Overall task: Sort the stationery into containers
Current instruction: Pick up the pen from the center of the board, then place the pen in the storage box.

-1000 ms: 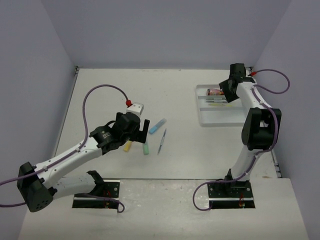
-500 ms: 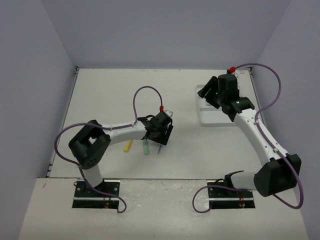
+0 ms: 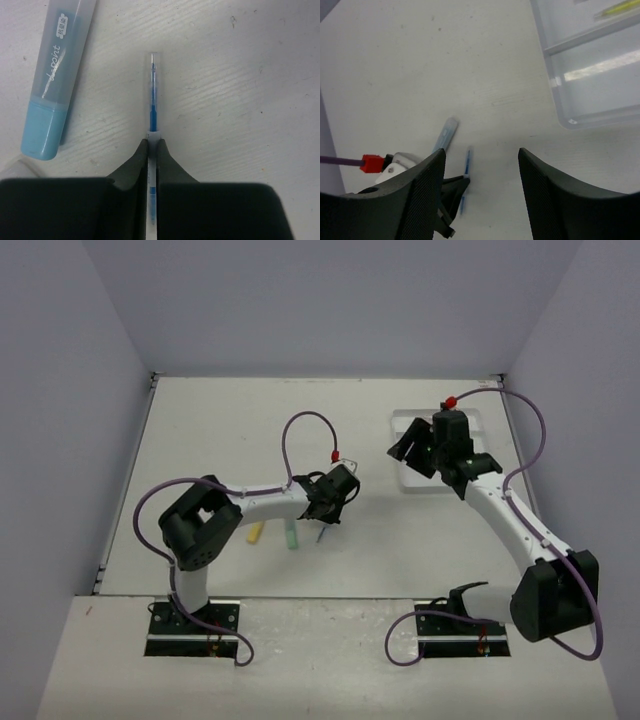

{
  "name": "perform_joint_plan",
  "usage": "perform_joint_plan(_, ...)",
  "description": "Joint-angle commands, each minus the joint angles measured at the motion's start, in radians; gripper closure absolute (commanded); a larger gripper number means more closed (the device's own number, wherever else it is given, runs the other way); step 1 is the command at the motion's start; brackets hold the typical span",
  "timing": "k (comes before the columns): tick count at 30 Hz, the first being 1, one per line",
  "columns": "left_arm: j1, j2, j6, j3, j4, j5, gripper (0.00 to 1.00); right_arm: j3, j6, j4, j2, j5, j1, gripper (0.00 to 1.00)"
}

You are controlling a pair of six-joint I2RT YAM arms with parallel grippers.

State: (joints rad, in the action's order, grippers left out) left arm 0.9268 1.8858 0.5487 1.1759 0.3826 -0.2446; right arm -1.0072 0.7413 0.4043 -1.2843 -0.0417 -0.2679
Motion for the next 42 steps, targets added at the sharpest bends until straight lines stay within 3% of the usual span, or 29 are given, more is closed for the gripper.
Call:
perform_joint_plan(1,0.008,0.012,0.022,-0.026,0.01,-0.01,1.0,0.101,-0.052,-0.195,0.045,-0.252,0.001,0.37)
perform_joint_plan(6,0.006,-0.25,-0.045,-0.103,-0.204,0.087,1.0,0.248,-0.021,-0.438,-0.003,-0.559,-0.001,0.18)
perform_joint_plan(9,-0.006,-0.371,-0.058,-0.161,-0.358,0.211,1.0,0.303,0.047,-0.642,-0.035,-0.698,-0.013,0.2)
perform_joint_plan(12,-0.019,-0.396,-0.044,-0.17,-0.428,0.283,1.0,0.34,0.108,-0.752,-0.052,-0.71,-0.054,0.26)
perform_joint_plan(19,-0.038,-0.358,0.001,-0.156,-0.483,0.373,1.0,0.342,0.151,-0.806,-0.075,-0.669,-0.09,0.53)
perform_joint_plan(24,-0.048,-0.355,0.005,-0.148,-0.483,0.371,1.0,0.347,0.159,-0.809,-0.093,-0.663,-0.09,1.0)
perform_joint_plan(26,-0.057,-0.358,0.005,-0.145,-0.476,0.363,0.98,0.343,0.17,-0.794,-0.095,-0.642,-0.089,1.0)
perform_joint_plan(28,-0.068,-0.359,0.004,-0.141,-0.467,0.346,0.87,0.335,0.179,-0.755,-0.099,-0.611,-0.088,1.0)
perform_joint_plan(30,-0.077,-0.363,-0.002,-0.13,-0.429,0.32,0.25,0.315,0.202,-0.725,-0.109,-0.537,-0.068,1.0)
perform_joint_plan(31,-0.077,-0.365,-0.008,-0.124,-0.408,0.3,0.07,0.304,0.211,-0.701,-0.113,-0.506,-0.051,1.0)
perform_joint_plan(32,-0.077,-0.368,-0.019,-0.11,-0.357,0.26,0.0,0.281,0.226,-0.655,-0.12,-0.449,-0.015,1.0)
perform_joint_plan(36,-0.077,-0.399,-0.071,-0.051,-0.113,0.03,0.0,0.14,0.3,-0.415,-0.171,-0.155,0.184,1.0)
perform_joint_plan(38,-0.076,-0.419,-0.094,-0.028,-0.017,-0.072,0.0,0.079,0.331,-0.348,-0.226,-0.114,0.286,1.0)
perform_joint_plan(42,-0.076,-0.411,-0.156,0.063,0.144,-0.129,0.0,-0.124,0.41,-0.207,-0.371,-0.016,0.383,1.0)
